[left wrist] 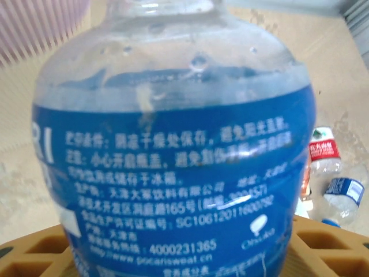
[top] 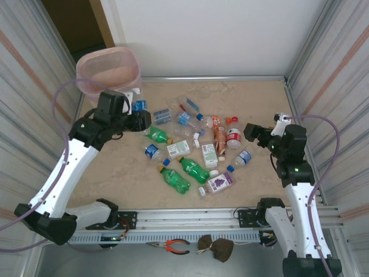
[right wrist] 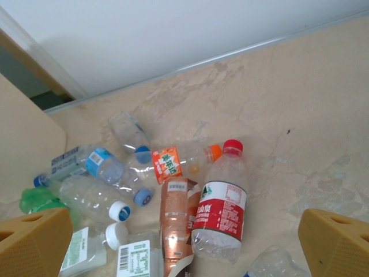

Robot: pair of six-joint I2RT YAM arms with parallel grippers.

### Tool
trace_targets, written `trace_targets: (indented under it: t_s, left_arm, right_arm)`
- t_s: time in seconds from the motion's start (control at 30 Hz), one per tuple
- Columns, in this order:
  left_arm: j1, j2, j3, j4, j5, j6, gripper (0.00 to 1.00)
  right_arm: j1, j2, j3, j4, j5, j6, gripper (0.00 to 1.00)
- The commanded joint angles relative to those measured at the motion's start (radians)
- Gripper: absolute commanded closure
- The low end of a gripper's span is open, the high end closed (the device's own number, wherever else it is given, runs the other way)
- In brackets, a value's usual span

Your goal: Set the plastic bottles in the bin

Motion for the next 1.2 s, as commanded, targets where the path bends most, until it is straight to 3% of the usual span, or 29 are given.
trace_targets:
  t_s: [0.0, 0.23, 0.7, 1.17]
  left_arm:
    - [0.015, 0.027, 0.116, 0.009, -0.051, 0.115, 0.38]
    - [0.087, 0.131, 0.345, 0.005, -0.096, 0.229, 0.37]
    - [0.366, 0.433, 0.637, 0.055, -0.072, 0.288, 0.36]
    - [0.445, 0.800, 0.811, -0.029, -0.017, 0.252, 0.37]
  right_arm:
    - [0.007, 0.009, 0.050, -0.024, 0.014, 0.017, 0.01]
    - [0.017, 0.026, 0.089, -0.035, 0.008, 0.020, 0.01]
    - [0.050, -0.015, 0.114, -0.076, 0.064, 0.029, 0.01]
    - [0.078, -0.012, 0.130, -0.092, 0.107, 0.038, 0.00]
